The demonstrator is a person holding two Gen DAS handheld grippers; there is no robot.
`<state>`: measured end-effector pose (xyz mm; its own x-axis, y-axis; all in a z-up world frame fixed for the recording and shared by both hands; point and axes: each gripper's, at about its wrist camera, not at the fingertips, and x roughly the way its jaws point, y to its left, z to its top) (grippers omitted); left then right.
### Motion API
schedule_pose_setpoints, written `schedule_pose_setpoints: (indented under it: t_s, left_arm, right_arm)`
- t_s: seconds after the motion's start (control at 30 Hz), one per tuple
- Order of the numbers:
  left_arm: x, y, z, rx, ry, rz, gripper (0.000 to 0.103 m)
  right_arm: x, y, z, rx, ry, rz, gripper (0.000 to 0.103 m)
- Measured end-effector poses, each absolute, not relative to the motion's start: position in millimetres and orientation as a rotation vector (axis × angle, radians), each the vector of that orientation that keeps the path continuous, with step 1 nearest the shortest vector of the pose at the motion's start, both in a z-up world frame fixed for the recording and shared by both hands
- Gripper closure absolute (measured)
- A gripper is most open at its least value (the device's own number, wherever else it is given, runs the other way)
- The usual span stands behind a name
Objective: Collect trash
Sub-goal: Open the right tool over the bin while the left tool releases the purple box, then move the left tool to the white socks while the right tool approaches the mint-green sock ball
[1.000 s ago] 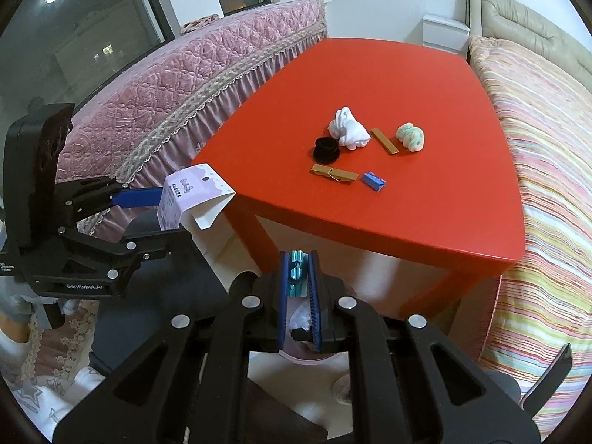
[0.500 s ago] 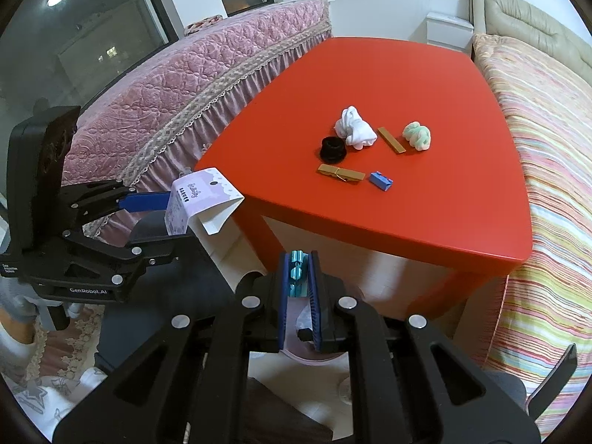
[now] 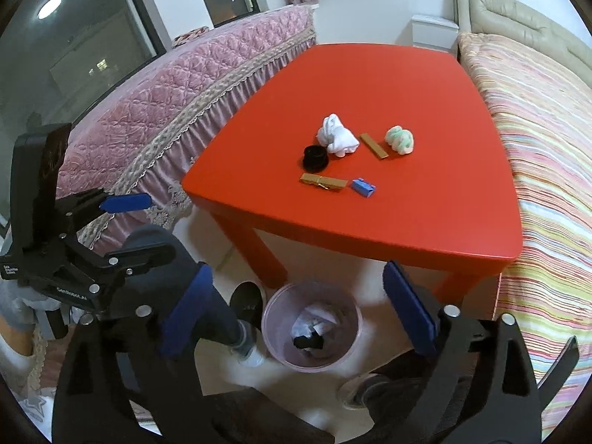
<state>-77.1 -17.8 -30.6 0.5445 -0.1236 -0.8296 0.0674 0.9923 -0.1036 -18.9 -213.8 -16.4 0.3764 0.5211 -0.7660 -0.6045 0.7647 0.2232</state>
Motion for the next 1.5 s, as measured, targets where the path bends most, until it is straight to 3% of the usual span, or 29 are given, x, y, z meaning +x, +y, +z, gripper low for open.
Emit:
schedule_pose_setpoints:
  t_s: [0.67, 1.03, 1.5]
  left_arm:
    - [-53.8, -5.8, -26.2, -0.111, 0.984, -0.105, 0.008]
    - [15.8, 4.3, -0.5, -0.118, 0.962, -0.135, 0.008]
    - [109.8, 9.6, -16.2, -0.170, 1.065, -0.064, 0.008]
  right_arm:
    - [10.9, -224.6, -14.4, -0.059, 0.960, 0.670, 0.005]
    - [78.8, -225.0, 2.0, -0.119, 0.938, 0.605, 0.005]
    - [164.8, -214.9, -37.3, -0.175, 1.037, 0.537, 0.005]
